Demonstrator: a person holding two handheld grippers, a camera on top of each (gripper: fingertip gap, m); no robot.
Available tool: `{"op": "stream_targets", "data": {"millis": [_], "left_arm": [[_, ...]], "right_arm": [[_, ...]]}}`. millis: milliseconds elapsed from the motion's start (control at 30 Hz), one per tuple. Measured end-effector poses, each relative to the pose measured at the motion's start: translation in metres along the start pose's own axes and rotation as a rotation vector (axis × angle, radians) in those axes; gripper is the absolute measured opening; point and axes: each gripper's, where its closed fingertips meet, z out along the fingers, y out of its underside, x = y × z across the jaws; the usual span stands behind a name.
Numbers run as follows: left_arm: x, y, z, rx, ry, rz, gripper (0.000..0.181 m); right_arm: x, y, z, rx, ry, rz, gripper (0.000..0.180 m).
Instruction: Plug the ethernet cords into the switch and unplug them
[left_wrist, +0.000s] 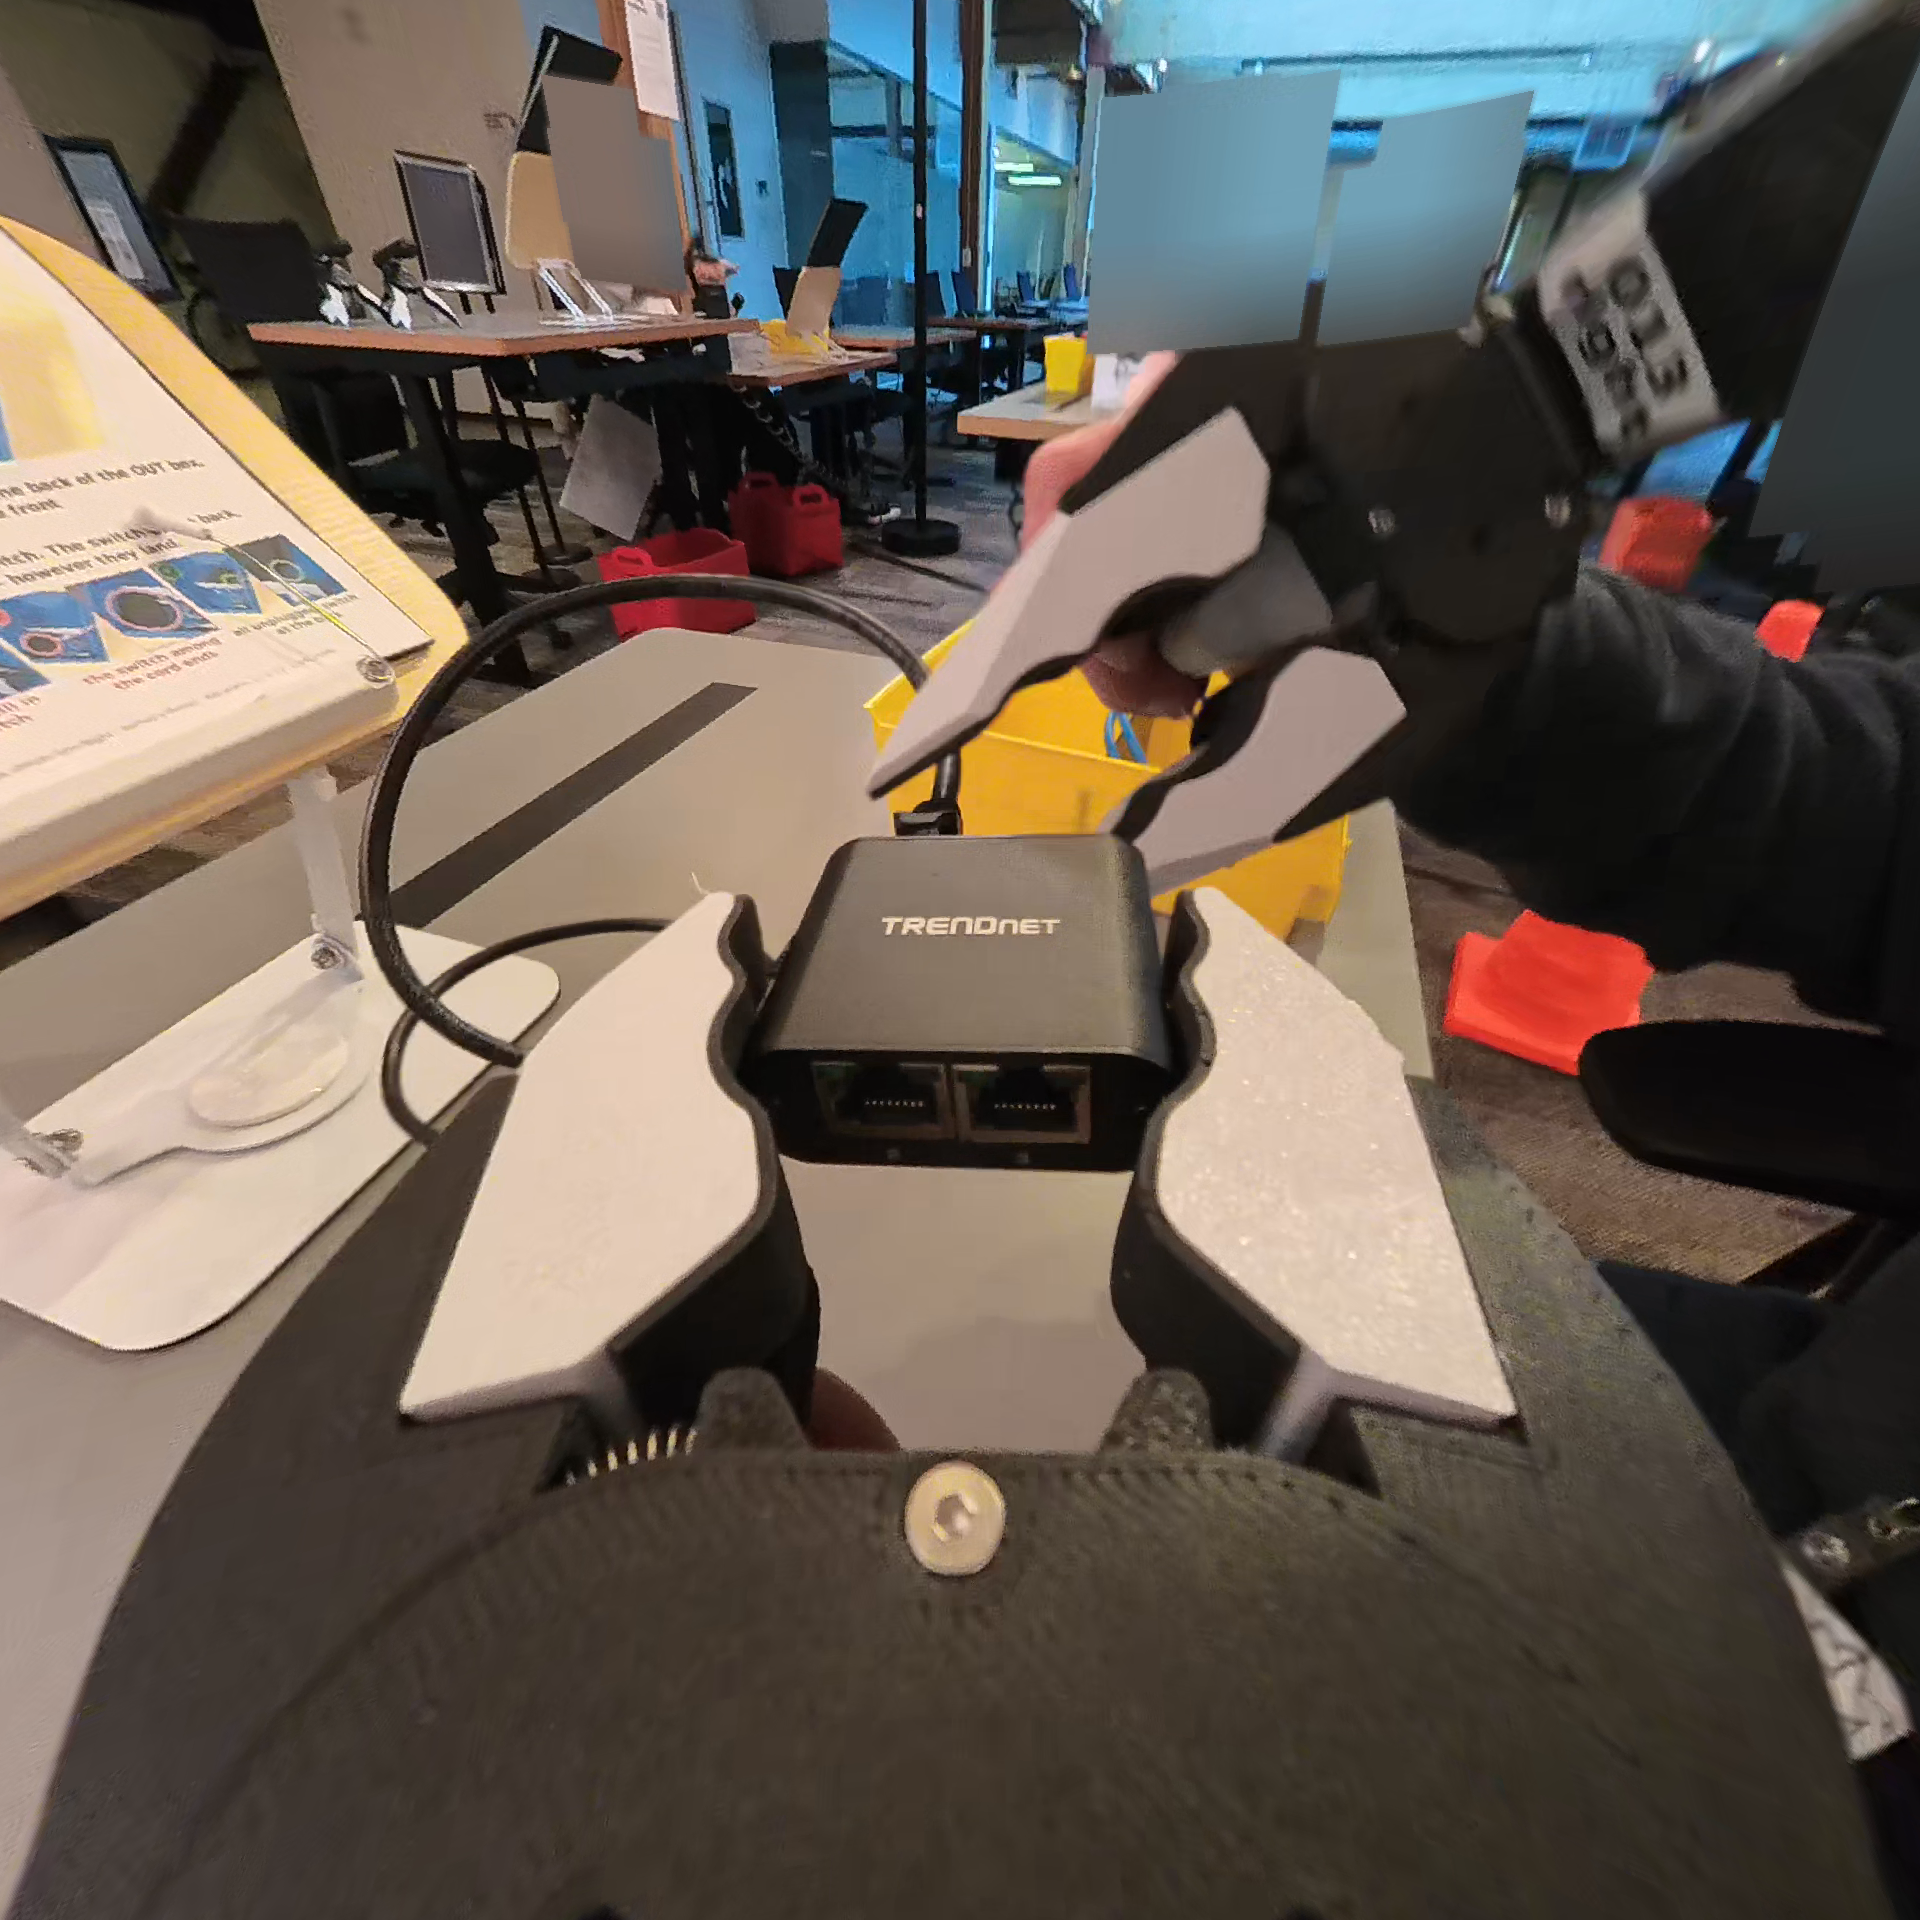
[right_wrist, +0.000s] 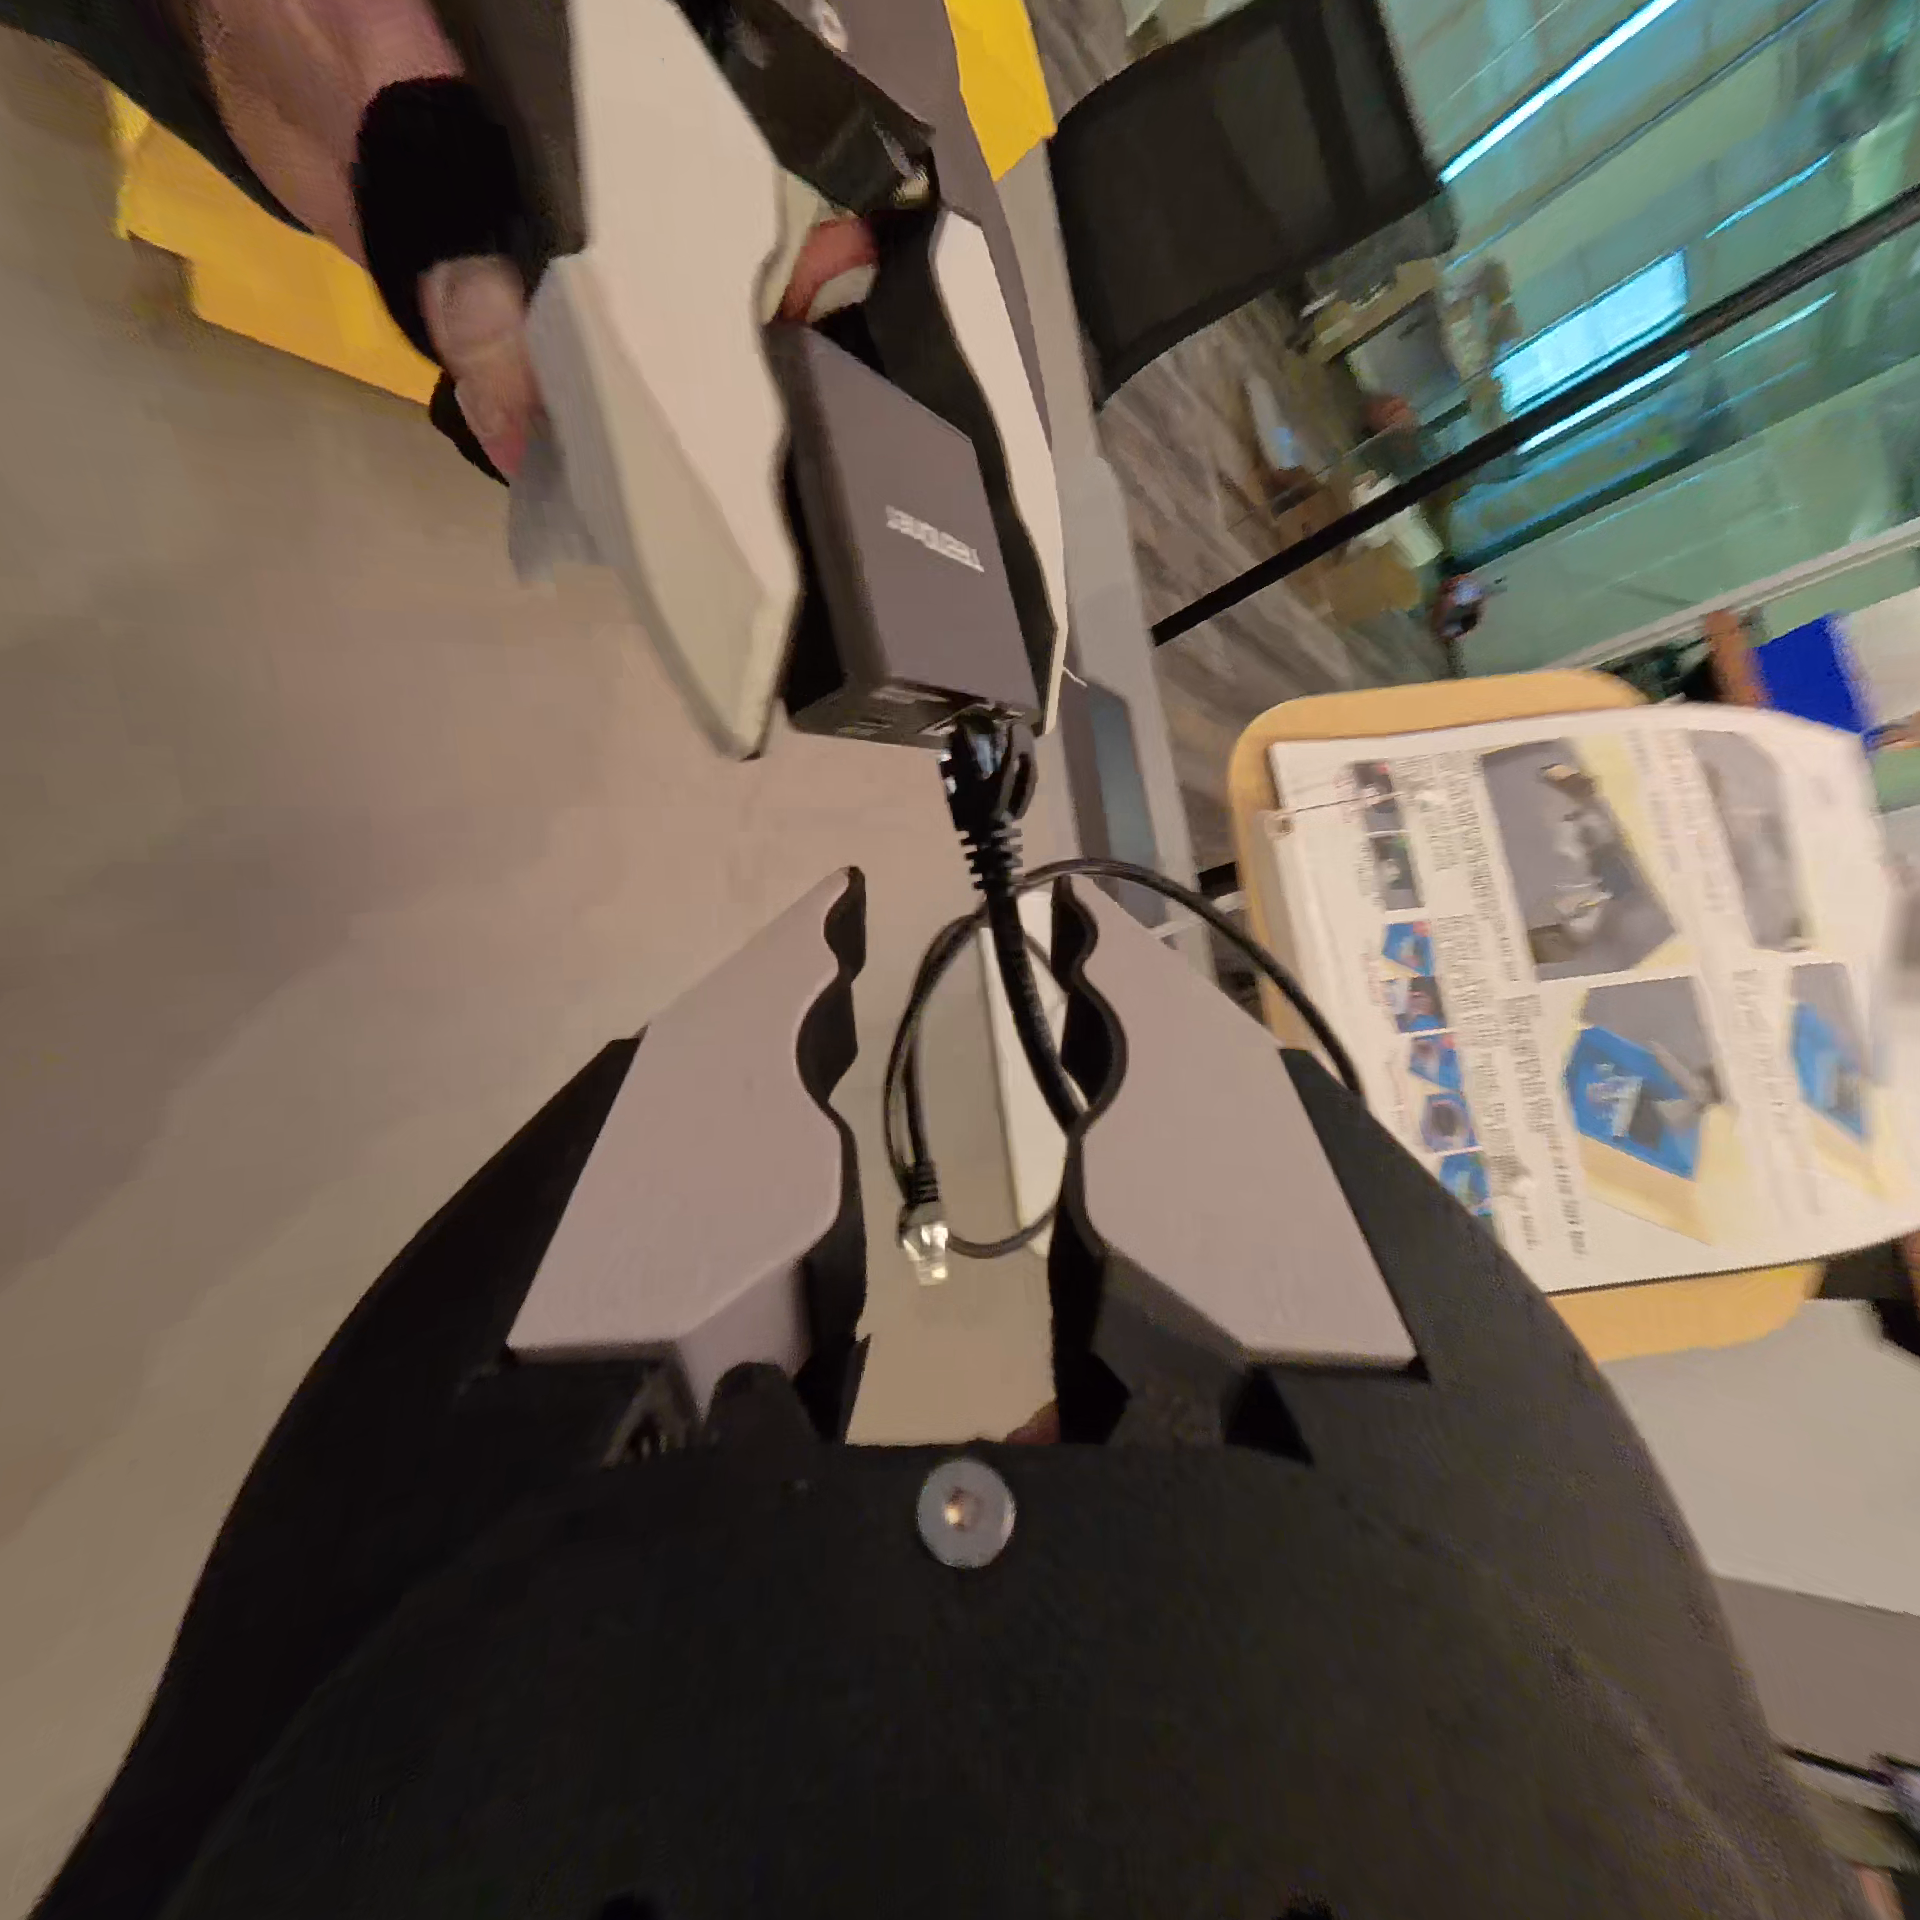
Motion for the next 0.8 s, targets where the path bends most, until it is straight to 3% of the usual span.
{"op": "stream_targets", "data": {"millis": [200,267,467,700,800], "left_arm": [[0.005,-0.002,0.002,-0.006,0.048,-0.101,0.074],[0.009,-0.001,0.004,-0.026,0.062,-0.103,0.074],[0.016,-0.004,0.006,-0.044,0.077,-0.105,0.074],[0.016,-0.009,0.004,-0.036,0.084,-0.129,0.074],[0.017,-0.011,0.002,-0.026,0.096,-0.136,0.074]], "right_arm": [[0.004,-0.013,-0.009,0.030,0.188,-0.212,0.033],[0.001,-0.017,-0.008,0.038,0.189,-0.272,0.022],[0.003,-0.020,-0.005,0.041,0.210,-0.377,0.014],[0.002,-0.029,-0.009,0.082,0.234,-0.449,0.021],[0.003,-0.031,-0.011,0.085,0.248,-0.457,0.013]]}}
